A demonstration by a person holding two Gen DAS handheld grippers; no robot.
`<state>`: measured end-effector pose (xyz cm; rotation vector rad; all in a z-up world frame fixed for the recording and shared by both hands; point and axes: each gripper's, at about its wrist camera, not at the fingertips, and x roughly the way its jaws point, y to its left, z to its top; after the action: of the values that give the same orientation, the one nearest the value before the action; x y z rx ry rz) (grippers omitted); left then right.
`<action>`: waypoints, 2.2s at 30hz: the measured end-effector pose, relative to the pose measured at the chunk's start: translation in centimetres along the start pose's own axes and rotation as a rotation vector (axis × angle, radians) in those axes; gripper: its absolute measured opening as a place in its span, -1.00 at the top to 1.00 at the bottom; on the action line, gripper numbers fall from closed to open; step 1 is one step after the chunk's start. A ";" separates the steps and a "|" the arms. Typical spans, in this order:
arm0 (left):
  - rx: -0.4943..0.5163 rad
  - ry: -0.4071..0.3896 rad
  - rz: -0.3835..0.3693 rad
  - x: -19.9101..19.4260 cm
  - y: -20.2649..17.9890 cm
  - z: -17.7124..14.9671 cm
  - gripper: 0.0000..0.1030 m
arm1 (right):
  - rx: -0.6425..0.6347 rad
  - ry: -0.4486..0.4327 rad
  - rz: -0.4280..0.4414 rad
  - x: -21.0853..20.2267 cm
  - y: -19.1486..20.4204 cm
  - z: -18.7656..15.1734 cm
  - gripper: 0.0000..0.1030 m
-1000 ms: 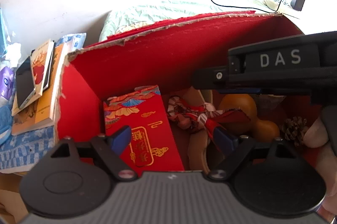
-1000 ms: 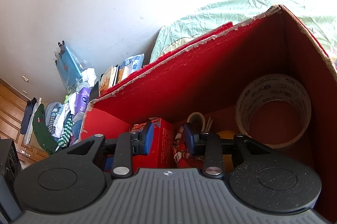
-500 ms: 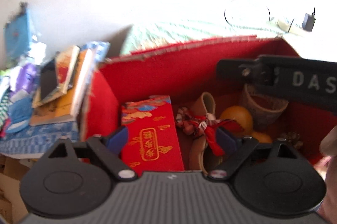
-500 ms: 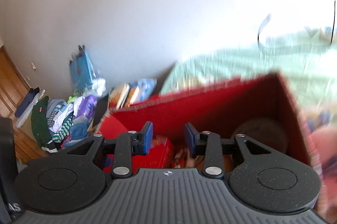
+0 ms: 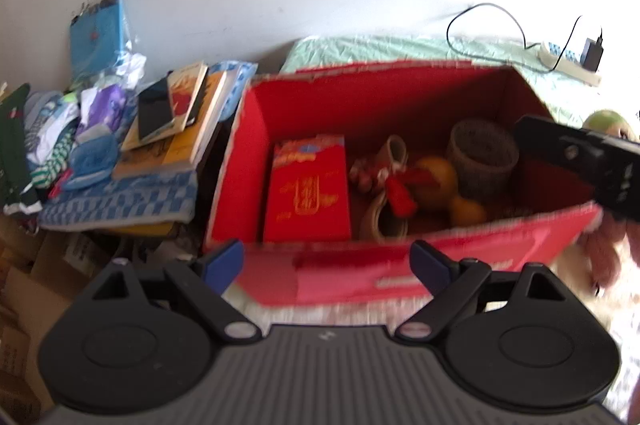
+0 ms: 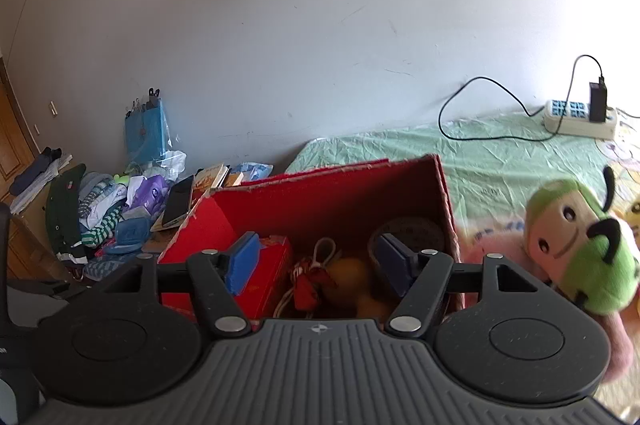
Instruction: Organize objects
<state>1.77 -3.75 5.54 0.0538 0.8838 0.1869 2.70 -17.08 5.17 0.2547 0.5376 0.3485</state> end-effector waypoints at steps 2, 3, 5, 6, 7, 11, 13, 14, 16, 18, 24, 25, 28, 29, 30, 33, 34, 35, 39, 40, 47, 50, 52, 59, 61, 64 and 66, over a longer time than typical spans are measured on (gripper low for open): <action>-0.010 0.015 0.007 -0.3 0.0 -0.9 -0.77 | 0.009 -0.018 -0.028 -0.9 -0.1 -0.6 -0.53; -0.017 0.024 0.009 -0.3 0.0 -1.3 -0.78 | 0.005 -0.025 -0.036 -1.3 -0.1 -0.9 -0.55; -0.028 0.039 0.005 -0.3 0.0 -2.1 -0.83 | -0.016 -0.019 -0.041 -1.7 0.0 -1.4 -0.57; -0.034 0.044 0.006 -0.4 0.0 -2.5 -0.88 | -0.031 -0.013 -0.041 -1.7 0.1 -1.7 -0.58; -0.039 0.049 0.007 -0.4 -0.1 -2.8 -0.91 | -0.043 -0.004 -0.042 -1.9 0.1 -2.0 -0.59; -0.027 0.049 0.025 -0.8 -0.9 -3.8 -0.94 | -0.071 0.076 -0.031 -1.8 0.1 -3.0 -0.59; -0.007 0.050 0.043 -0.9 -1.6 -4.0 -0.94 | -0.077 0.116 -0.030 -1.8 0.1 -3.4 -0.57; -0.003 0.054 0.047 -0.9 -1.9 -4.2 -0.94 | -0.080 0.132 -0.033 -1.8 0.0 -3.6 -0.57; -0.007 0.069 0.049 -0.9 -2.2 -4.3 -0.93 | -0.087 0.153 -0.048 -2.0 -0.2 -3.9 -0.53; -0.014 0.093 0.054 -0.8 -2.5 -4.4 -0.88 | -0.087 0.181 -0.054 -2.1 -0.5 -4.2 -0.42; -0.046 0.145 0.110 -0.7 -3.0 -4.6 -0.84 | -0.072 0.222 -0.045 -3.0 -1.5 -4.6 -0.18; -0.046 0.148 0.119 -0.8 -3.2 -4.7 -0.84 | -0.073 0.227 -0.043 -3.1 -1.6 -4.7 -0.14; -0.042 0.154 0.136 -1.2 -3.5 -4.6 -0.84 | -0.062 0.245 -0.028 -3.4 -2.1 -4.6 -0.08; -0.044 0.152 0.142 -1.4 -3.6 -4.5 -0.84 | -0.059 0.249 -0.021 -3.6 -2.2 -4.6 -0.08; -0.046 0.147 0.150 -1.7 -3.6 -4.3 -0.85 | -0.058 0.253 -0.014 -3.7 -2.2 -4.5 -0.08; -0.049 0.128 0.178 -2.5 -3.4 -3.6 -0.88 | -0.066 0.258 0.007 -3.8 -2.2 -4.1 -0.08; -0.051 0.124 0.184 -2.7 -3.3 -3.3 -0.88 | -0.060 0.261 0.013 -3.8 -2.3 -3.9 -0.08; -0.052 0.123 0.187 -2.8 -3.1 -2.9 -0.88 | -0.050 0.266 0.019 -3.8 -2.3 -3.7 -0.08; -0.055 0.089 0.203 -3.6 -2.4 -1.2 -0.82 | -0.030 0.271 0.029 -3.7 -2.1 -2.3 -0.08; -0.056 0.079 0.205 -3.8 -2.1 -0.8 -0.81 | -0.027 0.269 0.023 -3.7 -2.0 -1.8 -0.08; -0.056 0.013 0.189 -4.4 -1.0 3.3 -0.74 | 0.015 0.235 -0.011 -3.4 -1.8 3.0 -0.08; -0.046 -0.011 0.177 -4.5 -0.6 5.1 -0.73 | 0.011 0.195 -0.045 -3.2 -1.3 5.2 -0.08; -0.033 -0.029 0.175 -4.8 -0.5 6.2 -0.73 | 0.018 0.176 -0.045 -2.9 -0.8 6.5 -0.08; 0.003 -0.043 0.182 -3.3 0.6 8.1 -0.77 | 0.031 0.189 -0.066 0.1 0.5 6.5 -0.09; 0.010 -0.020 0.165 -2.2 0.9 7.9 -0.76 | 0.046 0.225 -0.075 1.1 0.6 5.7 -0.09; 0.033 -0.011 0.163 -0.9 1.1 7.4 -0.76 | 0.052 0.243 -0.105 2.0 0.5 4.7 -0.09; 0.041 -0.001 0.156 0.1 1.2 7.1 -0.76 | 0.056 0.249 -0.132 2.5 0.3 4.2 -0.10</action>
<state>7.10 -2.32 10.11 0.1615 0.8828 0.3145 6.90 -16.42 7.66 0.2295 0.8061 0.2384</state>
